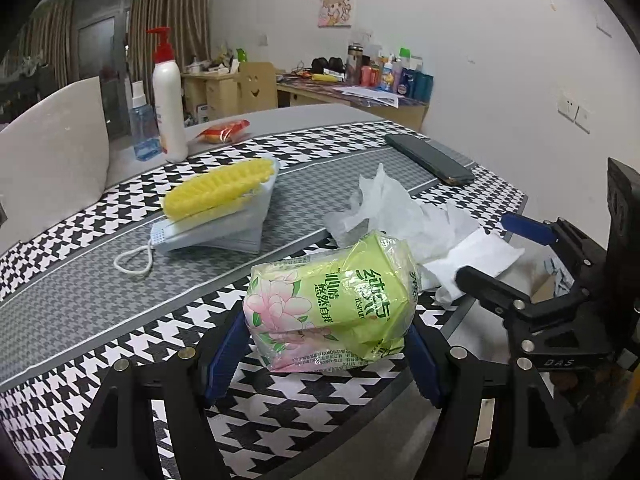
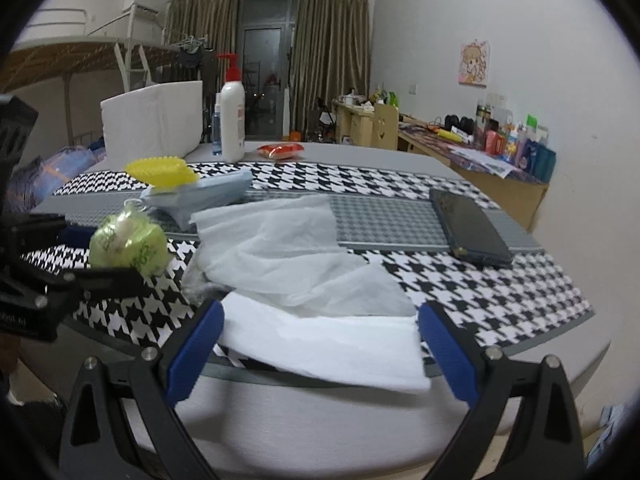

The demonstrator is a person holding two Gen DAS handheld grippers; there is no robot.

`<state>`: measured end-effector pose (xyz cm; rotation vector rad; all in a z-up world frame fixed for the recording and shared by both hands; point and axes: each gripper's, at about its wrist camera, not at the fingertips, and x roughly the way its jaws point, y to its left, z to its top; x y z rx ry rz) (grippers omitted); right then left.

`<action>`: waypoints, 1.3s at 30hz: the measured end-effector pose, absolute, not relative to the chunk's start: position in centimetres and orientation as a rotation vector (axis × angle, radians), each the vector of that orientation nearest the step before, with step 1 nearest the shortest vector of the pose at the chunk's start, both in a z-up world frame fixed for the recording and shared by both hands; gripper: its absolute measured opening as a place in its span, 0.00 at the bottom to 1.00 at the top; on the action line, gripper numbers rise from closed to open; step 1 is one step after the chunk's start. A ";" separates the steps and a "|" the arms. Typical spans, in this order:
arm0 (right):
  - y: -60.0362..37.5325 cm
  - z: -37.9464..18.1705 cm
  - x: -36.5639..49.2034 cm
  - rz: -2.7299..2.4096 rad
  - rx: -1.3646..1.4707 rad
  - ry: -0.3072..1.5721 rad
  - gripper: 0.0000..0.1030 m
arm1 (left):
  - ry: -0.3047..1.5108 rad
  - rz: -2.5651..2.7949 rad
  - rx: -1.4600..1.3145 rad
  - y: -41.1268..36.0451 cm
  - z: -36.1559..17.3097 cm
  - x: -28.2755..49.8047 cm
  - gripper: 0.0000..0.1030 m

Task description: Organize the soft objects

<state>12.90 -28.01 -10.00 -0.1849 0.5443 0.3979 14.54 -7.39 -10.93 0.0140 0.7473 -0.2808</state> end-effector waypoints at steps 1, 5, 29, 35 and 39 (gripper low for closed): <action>-28.1 -9.9 12.7 0.403 -0.199 0.539 0.97 | 0.748 -0.278 0.013 -7.3 -10.9 14.5 0.71; -28.2 -10.0 11.4 0.425 -0.248 0.522 0.97 | 0.749 -0.273 0.005 -7.0 -10.9 14.6 0.71; -27.7 -9.0 13.0 0.428 -0.212 0.585 0.07 | 0.743 -0.261 -0.031 -5.7 -10.6 13.7 0.71; -28.1 -6.8 12.5 0.393 -0.191 0.545 0.07 | 0.728 -0.262 -0.040 -5.4 -10.2 13.0 0.71; -28.4 -5.4 12.4 0.370 -0.162 0.512 0.07 | 0.717 -0.259 -0.043 -5.2 -9.9 12.6 0.71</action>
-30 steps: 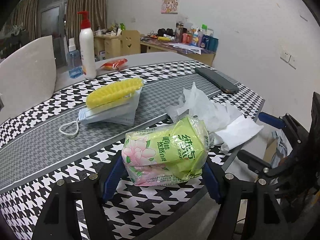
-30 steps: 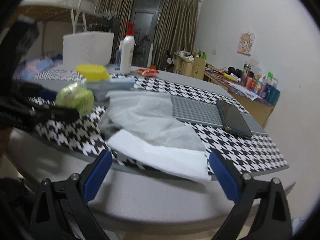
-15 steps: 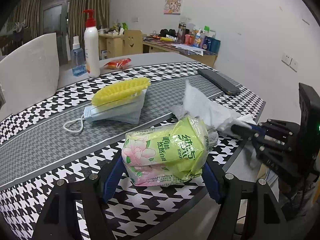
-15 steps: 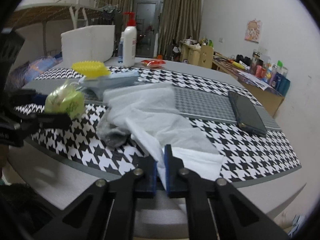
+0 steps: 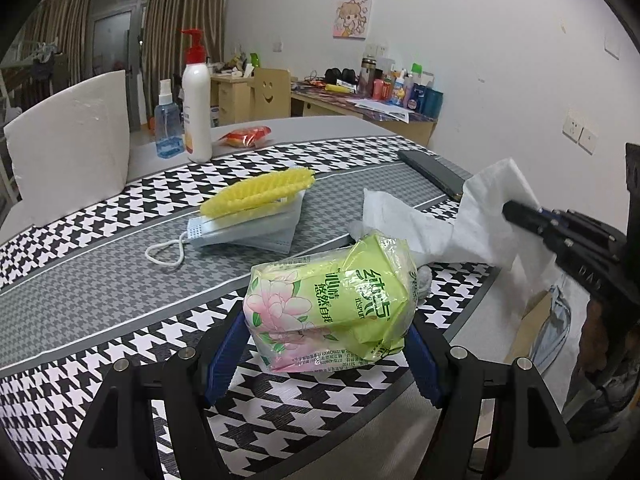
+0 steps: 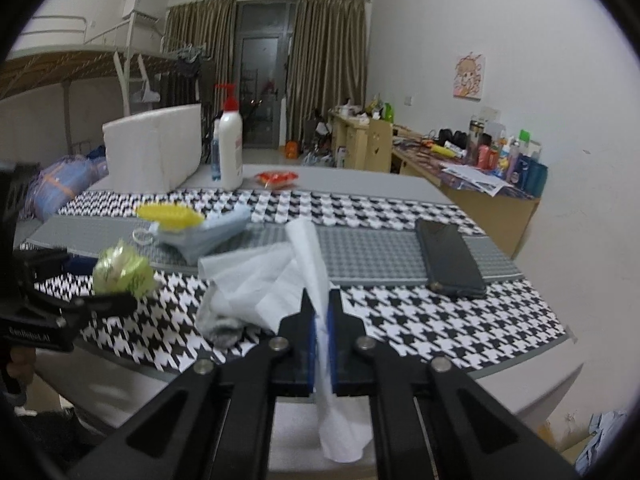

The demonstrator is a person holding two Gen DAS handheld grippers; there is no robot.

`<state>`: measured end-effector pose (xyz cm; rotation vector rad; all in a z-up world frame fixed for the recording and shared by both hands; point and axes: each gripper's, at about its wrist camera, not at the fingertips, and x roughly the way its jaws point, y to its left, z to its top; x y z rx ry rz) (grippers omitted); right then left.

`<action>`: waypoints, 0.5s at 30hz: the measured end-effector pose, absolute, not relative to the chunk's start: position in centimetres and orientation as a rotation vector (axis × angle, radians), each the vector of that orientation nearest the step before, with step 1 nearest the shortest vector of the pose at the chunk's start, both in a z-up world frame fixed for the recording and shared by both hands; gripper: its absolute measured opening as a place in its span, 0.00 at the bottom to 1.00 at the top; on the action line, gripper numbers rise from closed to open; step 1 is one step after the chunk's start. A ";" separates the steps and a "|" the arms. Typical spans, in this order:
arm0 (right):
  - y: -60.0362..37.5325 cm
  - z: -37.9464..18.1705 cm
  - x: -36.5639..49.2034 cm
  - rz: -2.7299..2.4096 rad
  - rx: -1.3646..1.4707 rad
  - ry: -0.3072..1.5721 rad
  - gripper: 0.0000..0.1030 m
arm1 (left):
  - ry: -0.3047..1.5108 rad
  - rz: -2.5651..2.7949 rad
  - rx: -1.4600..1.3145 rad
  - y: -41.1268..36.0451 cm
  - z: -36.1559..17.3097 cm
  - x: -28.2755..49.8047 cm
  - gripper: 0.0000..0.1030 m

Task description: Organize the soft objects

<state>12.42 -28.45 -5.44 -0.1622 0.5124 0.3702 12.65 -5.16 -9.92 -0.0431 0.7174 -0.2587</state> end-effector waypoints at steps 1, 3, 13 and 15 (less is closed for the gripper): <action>-28.5 -5.2 12.4 0.369 -0.155 0.507 0.07 | 0.715 -0.259 -0.044 -5.1 -9.9 12.5 0.71; -28.4 -4.8 12.6 0.357 -0.147 0.496 0.07 | 0.711 -0.257 -0.044 -5.0 -9.7 12.4 0.71; -26.3 -5.2 15.2 0.399 -0.152 0.508 0.07 | 0.711 -0.246 -0.053 -4.7 -9.7 12.3 0.71; -25.7 -5.8 15.7 0.428 -0.152 0.534 0.07 | 0.714 -0.243 -0.054 -4.5 -9.8 12.4 0.71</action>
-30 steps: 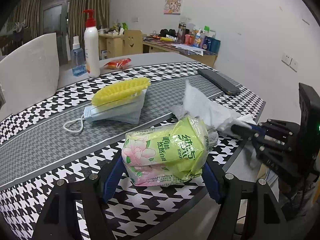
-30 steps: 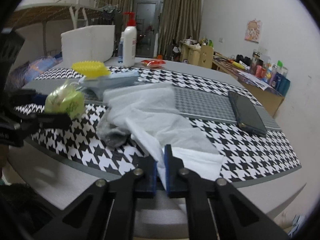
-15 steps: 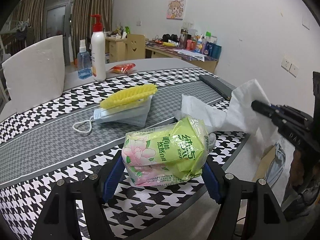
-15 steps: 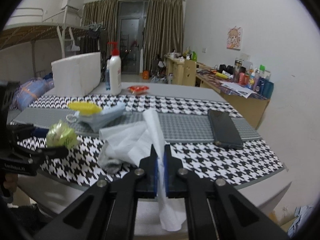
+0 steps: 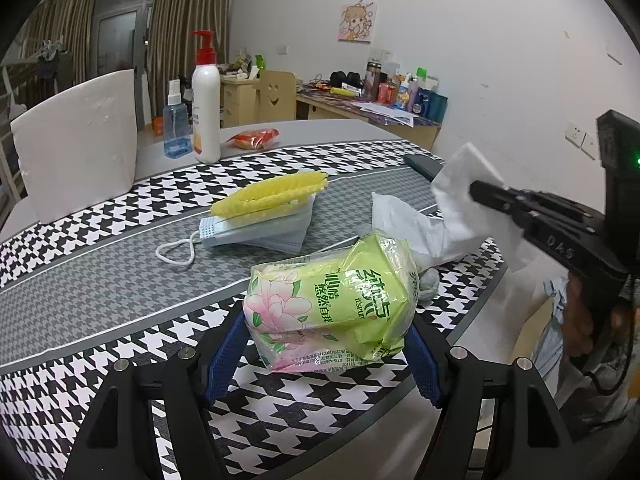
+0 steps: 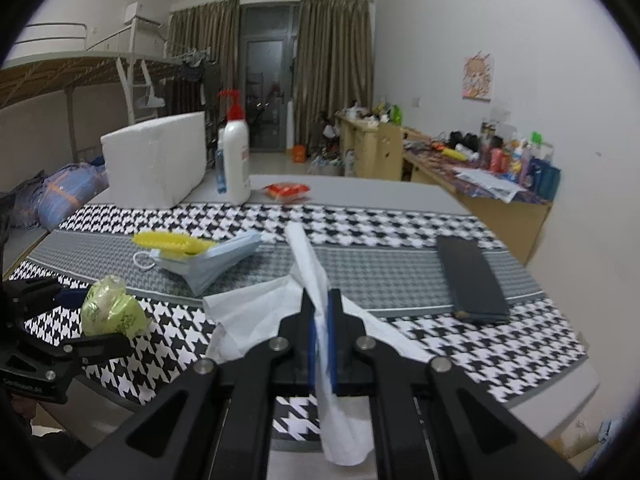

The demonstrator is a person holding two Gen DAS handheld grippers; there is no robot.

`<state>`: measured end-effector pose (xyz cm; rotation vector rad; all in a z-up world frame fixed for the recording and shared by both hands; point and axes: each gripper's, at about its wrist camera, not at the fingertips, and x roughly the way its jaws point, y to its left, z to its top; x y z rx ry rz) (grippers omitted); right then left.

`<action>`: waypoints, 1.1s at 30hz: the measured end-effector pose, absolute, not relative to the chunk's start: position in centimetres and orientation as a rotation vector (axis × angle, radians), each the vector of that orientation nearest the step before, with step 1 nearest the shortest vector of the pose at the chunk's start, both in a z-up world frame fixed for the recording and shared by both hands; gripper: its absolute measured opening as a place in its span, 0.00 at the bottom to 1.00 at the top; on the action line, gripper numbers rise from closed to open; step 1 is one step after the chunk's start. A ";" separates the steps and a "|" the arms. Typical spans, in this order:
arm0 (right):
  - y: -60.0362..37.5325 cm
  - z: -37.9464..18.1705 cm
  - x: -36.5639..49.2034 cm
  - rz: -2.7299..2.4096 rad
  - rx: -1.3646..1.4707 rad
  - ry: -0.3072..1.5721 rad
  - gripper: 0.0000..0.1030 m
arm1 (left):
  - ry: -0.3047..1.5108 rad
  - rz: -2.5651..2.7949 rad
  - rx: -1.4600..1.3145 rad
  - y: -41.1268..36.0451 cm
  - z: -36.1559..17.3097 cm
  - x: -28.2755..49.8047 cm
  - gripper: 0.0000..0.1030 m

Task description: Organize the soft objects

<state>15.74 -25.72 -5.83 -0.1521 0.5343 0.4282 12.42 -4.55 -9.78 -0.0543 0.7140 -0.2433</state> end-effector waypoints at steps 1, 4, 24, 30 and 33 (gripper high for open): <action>-25.6 -6.1 15.9 0.435 -0.154 0.544 0.07 | 0.716 -0.241 -0.055 -4.5 -9.8 12.5 0.71; -24.8 -6.8 16.4 0.465 -0.173 0.585 0.22 | 0.724 -0.236 -0.057 -4.3 -10.0 12.8 0.71; -22.0 -10.1 20.8 0.519 -0.106 0.883 0.50 | 0.732 -0.219 -0.079 -3.2 -10.2 13.2 0.71; -23.3 -9.1 20.1 0.515 -0.040 0.850 0.08 | 0.729 -0.223 -0.072 -3.5 -10.1 13.1 0.71; -24.2 -8.2 19.8 0.508 -0.008 0.823 0.06 | 0.721 -0.226 -0.072 -3.6 -9.9 12.9 0.71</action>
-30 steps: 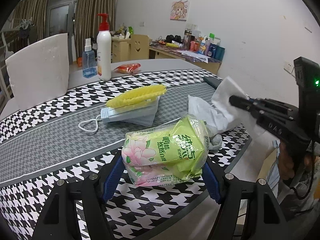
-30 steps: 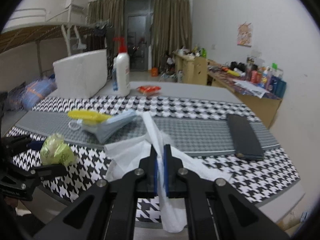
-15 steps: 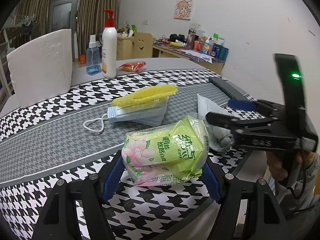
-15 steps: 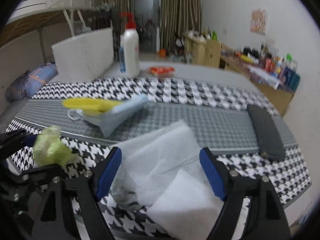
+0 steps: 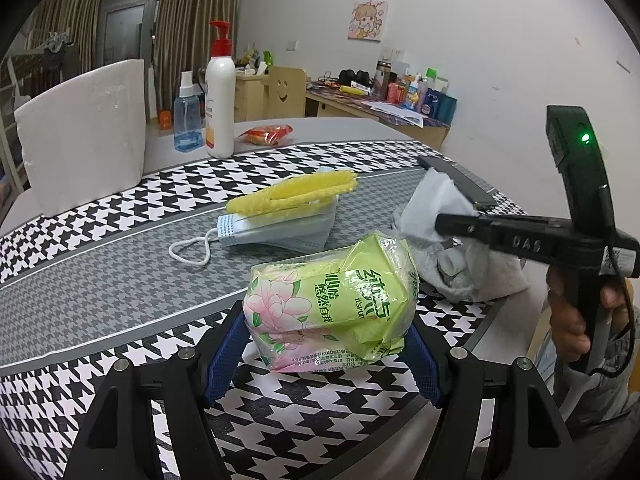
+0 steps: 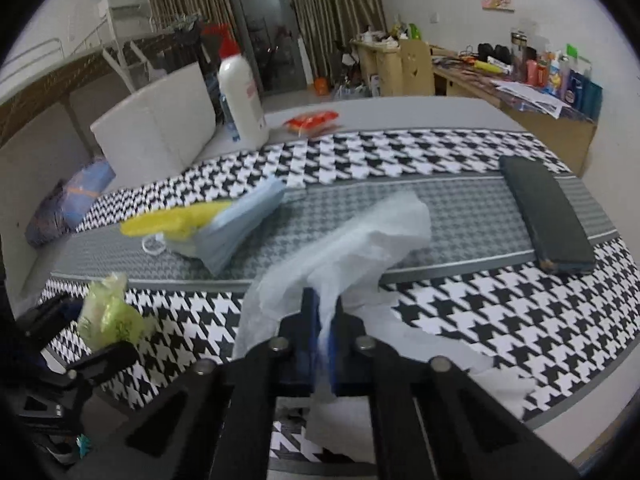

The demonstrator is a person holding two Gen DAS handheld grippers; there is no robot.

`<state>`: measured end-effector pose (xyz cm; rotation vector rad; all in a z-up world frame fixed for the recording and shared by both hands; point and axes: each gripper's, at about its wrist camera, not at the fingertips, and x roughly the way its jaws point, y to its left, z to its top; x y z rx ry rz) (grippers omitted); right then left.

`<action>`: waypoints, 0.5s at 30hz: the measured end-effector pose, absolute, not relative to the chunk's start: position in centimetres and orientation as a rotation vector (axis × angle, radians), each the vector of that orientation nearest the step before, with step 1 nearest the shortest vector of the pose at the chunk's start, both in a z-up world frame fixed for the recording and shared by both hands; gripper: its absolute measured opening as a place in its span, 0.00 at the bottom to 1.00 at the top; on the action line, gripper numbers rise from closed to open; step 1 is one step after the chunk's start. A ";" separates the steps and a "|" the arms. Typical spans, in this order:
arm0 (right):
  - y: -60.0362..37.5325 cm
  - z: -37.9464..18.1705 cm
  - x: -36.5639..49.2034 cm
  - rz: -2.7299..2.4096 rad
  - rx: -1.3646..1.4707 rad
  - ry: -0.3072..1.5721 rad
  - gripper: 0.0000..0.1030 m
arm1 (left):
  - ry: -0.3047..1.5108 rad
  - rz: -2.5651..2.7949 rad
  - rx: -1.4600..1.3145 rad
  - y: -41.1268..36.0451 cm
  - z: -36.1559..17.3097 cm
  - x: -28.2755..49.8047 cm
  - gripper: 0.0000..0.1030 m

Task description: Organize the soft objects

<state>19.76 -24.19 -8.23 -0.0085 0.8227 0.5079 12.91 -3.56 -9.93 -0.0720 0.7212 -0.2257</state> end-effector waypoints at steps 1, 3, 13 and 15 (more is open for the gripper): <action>-24.4 -7.9 19.6 0.498 -0.005 0.807 0.06 | 0.719 -0.226 -0.070 -3.6 -9.9 12.8 0.71; -25.1 -6.9 18.9 0.490 0.008 0.775 0.06 | 0.715 -0.228 -0.066 -3.7 -9.8 12.6 0.71; -26.5 -3.2 17.5 0.446 -0.006 0.640 0.06 | 0.697 -0.244 -0.059 -4.2 -9.4 11.9 0.71; -26.1 -3.5 17.6 0.461 -0.020 0.648 0.06 | 0.696 -0.244 -0.060 -4.3 -9.4 11.8 0.71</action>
